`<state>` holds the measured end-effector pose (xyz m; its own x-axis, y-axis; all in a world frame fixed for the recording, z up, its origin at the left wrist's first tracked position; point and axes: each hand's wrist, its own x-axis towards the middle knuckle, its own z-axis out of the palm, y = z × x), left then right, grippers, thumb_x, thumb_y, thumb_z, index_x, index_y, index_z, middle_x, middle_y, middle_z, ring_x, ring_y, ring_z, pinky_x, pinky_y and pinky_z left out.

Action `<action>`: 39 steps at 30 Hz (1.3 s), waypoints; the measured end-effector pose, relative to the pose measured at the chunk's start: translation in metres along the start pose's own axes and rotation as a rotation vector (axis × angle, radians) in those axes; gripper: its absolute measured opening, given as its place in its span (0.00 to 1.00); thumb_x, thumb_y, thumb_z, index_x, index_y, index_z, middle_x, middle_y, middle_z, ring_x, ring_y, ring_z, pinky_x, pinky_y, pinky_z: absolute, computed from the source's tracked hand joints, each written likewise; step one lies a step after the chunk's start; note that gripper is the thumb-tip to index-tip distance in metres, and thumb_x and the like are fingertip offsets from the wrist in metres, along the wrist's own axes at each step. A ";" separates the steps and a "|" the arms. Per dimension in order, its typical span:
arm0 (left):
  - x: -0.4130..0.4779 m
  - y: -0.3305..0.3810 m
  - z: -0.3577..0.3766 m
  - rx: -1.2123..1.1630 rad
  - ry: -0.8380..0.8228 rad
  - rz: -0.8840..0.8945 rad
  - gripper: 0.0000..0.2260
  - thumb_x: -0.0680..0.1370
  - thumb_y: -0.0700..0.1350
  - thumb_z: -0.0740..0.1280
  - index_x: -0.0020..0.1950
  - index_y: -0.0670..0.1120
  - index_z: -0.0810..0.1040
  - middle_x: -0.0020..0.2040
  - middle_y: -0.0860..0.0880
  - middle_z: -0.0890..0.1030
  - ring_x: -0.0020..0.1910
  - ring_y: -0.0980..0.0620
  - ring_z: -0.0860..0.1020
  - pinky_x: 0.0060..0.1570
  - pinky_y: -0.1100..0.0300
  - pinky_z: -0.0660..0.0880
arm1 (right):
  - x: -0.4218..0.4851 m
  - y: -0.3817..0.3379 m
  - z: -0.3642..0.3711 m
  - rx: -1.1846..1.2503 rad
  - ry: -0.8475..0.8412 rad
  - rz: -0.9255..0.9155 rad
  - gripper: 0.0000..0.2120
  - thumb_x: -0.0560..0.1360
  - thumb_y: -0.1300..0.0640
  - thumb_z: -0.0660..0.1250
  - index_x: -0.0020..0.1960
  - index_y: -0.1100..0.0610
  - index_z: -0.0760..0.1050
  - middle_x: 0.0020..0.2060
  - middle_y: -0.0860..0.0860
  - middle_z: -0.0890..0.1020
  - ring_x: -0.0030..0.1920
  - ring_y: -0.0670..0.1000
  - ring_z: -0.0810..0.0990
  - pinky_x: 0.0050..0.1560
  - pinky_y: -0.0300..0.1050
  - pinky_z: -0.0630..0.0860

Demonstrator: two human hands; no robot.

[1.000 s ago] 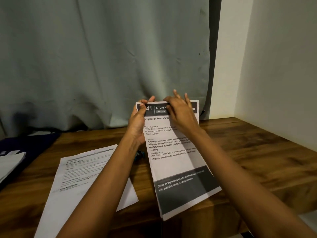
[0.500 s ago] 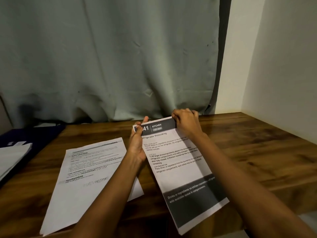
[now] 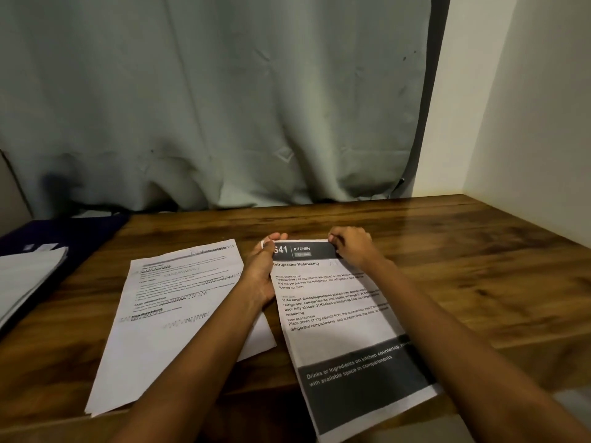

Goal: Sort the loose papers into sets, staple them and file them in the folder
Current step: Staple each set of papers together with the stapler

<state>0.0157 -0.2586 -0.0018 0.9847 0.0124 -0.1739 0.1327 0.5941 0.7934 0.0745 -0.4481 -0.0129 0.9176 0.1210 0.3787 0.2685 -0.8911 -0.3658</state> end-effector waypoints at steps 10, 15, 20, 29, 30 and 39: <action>0.009 0.011 -0.032 0.548 0.078 0.131 0.06 0.79 0.37 0.64 0.51 0.43 0.80 0.50 0.40 0.82 0.41 0.50 0.82 0.30 0.65 0.79 | 0.000 0.011 0.012 0.052 -0.063 -0.056 0.09 0.79 0.58 0.61 0.46 0.51 0.78 0.49 0.48 0.82 0.54 0.54 0.77 0.56 0.50 0.69; 0.012 0.003 -0.041 0.559 0.099 0.207 0.04 0.78 0.36 0.66 0.49 0.41 0.81 0.49 0.38 0.83 0.43 0.45 0.83 0.38 0.58 0.82 | -0.001 0.017 0.019 0.118 -0.032 -0.016 0.09 0.79 0.54 0.61 0.43 0.44 0.74 0.48 0.48 0.79 0.57 0.55 0.73 0.62 0.57 0.67; 0.011 0.001 -0.046 0.559 0.086 0.208 0.05 0.77 0.35 0.66 0.49 0.42 0.81 0.48 0.39 0.84 0.45 0.44 0.84 0.48 0.48 0.81 | -0.001 0.024 0.019 0.162 -0.045 0.087 0.07 0.79 0.50 0.61 0.45 0.46 0.76 0.54 0.52 0.78 0.62 0.58 0.70 0.67 0.62 0.62; 0.013 -0.004 -0.050 0.568 0.097 0.265 0.07 0.76 0.33 0.66 0.48 0.42 0.82 0.46 0.38 0.84 0.43 0.43 0.84 0.47 0.47 0.81 | 0.032 -0.041 0.011 0.370 -0.145 -0.027 0.03 0.73 0.58 0.71 0.46 0.56 0.82 0.45 0.49 0.83 0.49 0.46 0.78 0.59 0.48 0.75; 0.013 -0.004 -0.050 0.570 0.100 0.266 0.06 0.76 0.33 0.66 0.48 0.42 0.81 0.46 0.38 0.84 0.43 0.43 0.84 0.46 0.48 0.81 | 0.035 -0.050 0.012 0.376 -0.179 -0.044 0.05 0.73 0.58 0.72 0.47 0.58 0.82 0.46 0.50 0.84 0.49 0.46 0.79 0.57 0.46 0.75; 0.015 -0.003 -0.051 0.556 0.111 0.252 0.05 0.76 0.33 0.67 0.46 0.42 0.81 0.44 0.38 0.84 0.42 0.42 0.84 0.44 0.50 0.82 | 0.050 -0.079 0.036 0.306 -0.354 -0.053 0.08 0.70 0.62 0.74 0.49 0.61 0.82 0.47 0.53 0.84 0.44 0.45 0.79 0.49 0.39 0.73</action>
<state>0.0244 -0.2198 -0.0367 0.9797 0.1990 0.0219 -0.0333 0.0541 0.9980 0.1099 -0.3557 0.0045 0.9293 0.3524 0.1100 0.3434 -0.7159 -0.6079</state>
